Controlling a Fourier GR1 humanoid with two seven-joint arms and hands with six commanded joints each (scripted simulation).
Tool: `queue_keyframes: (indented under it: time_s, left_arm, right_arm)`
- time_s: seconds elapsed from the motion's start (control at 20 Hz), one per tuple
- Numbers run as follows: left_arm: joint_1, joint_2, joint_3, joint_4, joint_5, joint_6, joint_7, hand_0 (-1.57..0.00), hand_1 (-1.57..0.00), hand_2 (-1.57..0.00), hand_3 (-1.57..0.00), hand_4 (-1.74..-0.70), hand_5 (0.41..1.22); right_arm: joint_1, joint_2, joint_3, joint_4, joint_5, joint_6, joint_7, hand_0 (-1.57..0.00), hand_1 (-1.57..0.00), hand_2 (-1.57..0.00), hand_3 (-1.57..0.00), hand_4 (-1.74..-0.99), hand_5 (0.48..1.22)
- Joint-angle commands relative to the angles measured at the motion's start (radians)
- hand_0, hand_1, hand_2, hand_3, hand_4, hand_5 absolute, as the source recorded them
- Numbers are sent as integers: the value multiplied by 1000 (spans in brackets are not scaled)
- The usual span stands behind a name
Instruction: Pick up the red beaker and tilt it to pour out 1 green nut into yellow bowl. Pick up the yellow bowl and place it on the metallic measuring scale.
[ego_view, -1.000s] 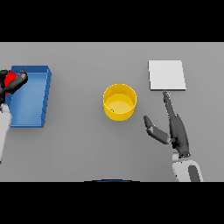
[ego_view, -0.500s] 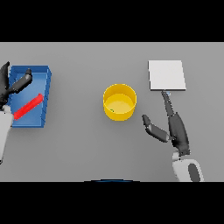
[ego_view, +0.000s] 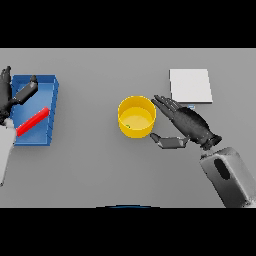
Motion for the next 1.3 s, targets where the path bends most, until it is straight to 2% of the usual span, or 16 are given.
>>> queue_keyframes:
  time_s: [0.0,0.15,0.35,0.45,0.55,0.65,0.75,1.0,1.25]
  left_arm:
    - [8,2,4,3,5,-2,-7,-8,-6,-7,-6,-736,685]
    - [0,2,1,16,-3,3,0,-4,-3,-3,-3,-739,696]
    - [-5,8,3,30,-5,3,-5,-1,-1,-1,0,-745,704]
    - [14,12,3,14,-3,2,-13,0,0,0,0,-746,706]
    - [14,17,7,-4,5,-7,-4,0,0,0,0,-746,704]
    - [8,20,6,-1,3,-10,4,1,1,1,1,-743,698]
    - [21,22,7,0,4,-6,-19,1,1,1,1,-738,698]
    - [25,26,10,-1,6,-7,-19,1,1,1,1,-744,697]
    - [22,28,20,3,17,-8,-22,1,1,1,1,-746,698]
  right_arm:
    - [-24,-15,26,30,27,9,-38,1,1,1,1,-1197,677]
    - [-112,-64,98,72,106,63,-85,1,1,1,1,-1225,684]
    - [-223,-87,201,130,202,137,-111,1,1,1,1,-1218,707]
    - [-274,-78,226,193,223,150,-121,1,1,1,1,-1213,714]
    - [-314,-40,260,247,238,170,-118,1,1,1,1,-1218,720]
    - [-340,-33,275,275,235,205,-132,1,1,1,1,-1225,722]
    - [-371,-11,296,316,250,210,-133,1,1,1,1,-1238,727]
    - [-421,6,334,374,277,234,-143,1,1,1,1,-1258,734]
    - [-463,32,345,444,276,276,-128,1,1,1,-2,-1270,740]
